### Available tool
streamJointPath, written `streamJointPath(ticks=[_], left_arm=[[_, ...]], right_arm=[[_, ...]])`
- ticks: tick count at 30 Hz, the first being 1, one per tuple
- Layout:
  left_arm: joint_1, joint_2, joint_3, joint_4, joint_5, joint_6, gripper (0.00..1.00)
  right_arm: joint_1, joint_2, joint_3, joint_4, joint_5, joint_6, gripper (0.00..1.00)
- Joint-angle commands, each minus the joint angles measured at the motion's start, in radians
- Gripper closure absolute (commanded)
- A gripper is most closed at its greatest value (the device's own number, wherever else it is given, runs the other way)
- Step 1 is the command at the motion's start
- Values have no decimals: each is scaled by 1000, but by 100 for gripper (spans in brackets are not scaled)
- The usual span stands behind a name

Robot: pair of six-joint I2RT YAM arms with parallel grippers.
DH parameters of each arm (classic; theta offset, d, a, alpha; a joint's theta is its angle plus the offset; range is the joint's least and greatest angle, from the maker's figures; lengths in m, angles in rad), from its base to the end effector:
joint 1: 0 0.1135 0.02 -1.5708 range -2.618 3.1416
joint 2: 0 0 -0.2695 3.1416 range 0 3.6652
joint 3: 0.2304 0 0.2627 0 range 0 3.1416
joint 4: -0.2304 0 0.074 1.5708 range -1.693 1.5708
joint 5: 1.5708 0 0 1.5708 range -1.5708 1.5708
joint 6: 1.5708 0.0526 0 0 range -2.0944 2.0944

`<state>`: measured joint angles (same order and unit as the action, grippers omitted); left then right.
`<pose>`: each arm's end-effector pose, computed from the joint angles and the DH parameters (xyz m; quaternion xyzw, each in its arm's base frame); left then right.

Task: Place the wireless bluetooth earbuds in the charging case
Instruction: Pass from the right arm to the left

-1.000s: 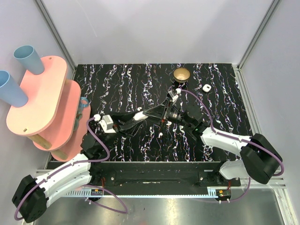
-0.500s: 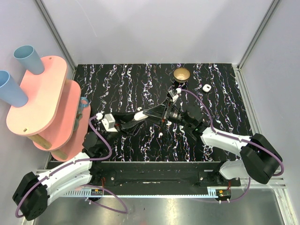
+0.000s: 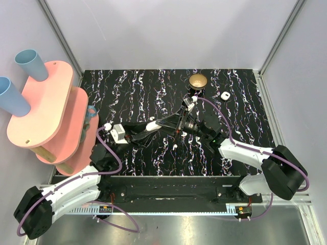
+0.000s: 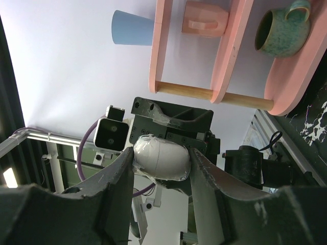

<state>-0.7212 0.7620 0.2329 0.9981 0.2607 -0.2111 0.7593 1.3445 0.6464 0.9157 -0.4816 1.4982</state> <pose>0.1318 -0.1339 0.2787 0.2381 0.4743 -0.4405 0.7241 0.2094 0.2323 0.2837 0.0462 0.6342 0.7483 0.1890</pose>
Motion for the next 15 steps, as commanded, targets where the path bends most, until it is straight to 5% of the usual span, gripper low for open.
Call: streamJointPath(ticks=[1,15], left_arm=[[-6,11,8,65,0,-8,50],[-7,19,16,69,-11,-13,57]], right_arm=[[3,-1,6,61,-6,7,99],[2,5,4,71,-9,10,99]])
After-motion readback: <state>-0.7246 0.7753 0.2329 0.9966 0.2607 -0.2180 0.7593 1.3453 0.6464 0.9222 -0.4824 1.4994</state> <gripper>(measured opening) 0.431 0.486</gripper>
